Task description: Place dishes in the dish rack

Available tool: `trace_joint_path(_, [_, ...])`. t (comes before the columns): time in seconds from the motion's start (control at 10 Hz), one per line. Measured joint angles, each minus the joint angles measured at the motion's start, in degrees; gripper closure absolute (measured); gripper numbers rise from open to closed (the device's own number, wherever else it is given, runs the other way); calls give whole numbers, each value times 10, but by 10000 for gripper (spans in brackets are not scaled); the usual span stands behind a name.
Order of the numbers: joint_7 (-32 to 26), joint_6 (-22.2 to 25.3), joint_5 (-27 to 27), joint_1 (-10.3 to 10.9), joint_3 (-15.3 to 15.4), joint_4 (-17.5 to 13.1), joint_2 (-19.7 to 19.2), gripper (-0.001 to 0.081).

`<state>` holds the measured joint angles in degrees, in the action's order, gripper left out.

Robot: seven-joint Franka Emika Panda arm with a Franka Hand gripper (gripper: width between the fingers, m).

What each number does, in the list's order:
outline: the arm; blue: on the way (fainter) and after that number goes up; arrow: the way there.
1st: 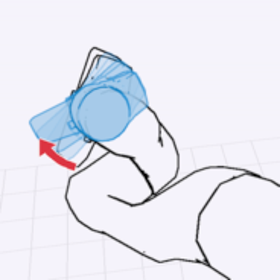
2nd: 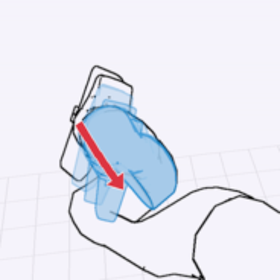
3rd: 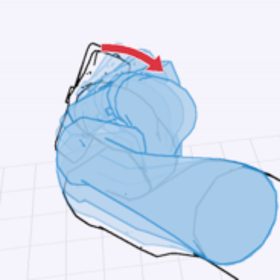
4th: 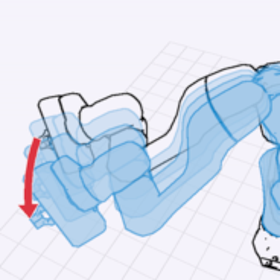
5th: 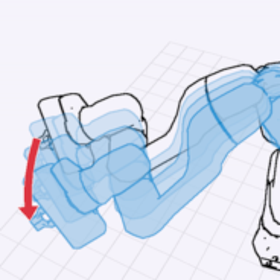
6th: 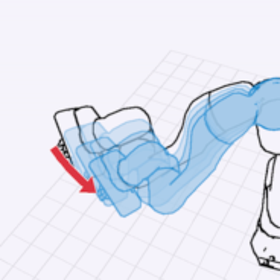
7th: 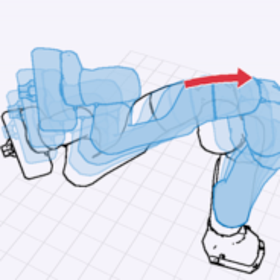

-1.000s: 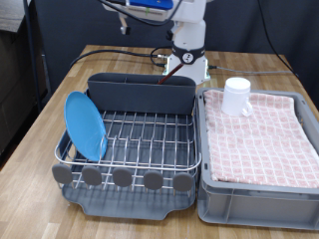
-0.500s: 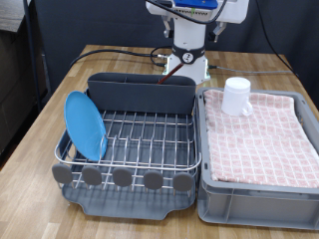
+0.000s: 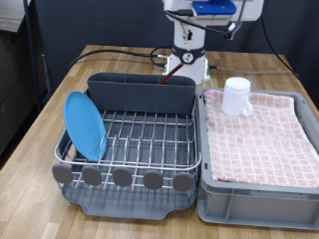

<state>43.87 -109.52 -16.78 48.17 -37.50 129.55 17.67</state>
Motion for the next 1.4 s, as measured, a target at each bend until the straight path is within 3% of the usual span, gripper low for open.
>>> trace_joint_path(0.6, [127, -7, 21, 40, 84, 2, -10, 4])
trace_joint_path(0.8, [122, -3, 21, 48, 92, -1, -30, 4])
trace_joint_path(1.4, [62, -22, 40, 50, 90, -8, -156, 4])
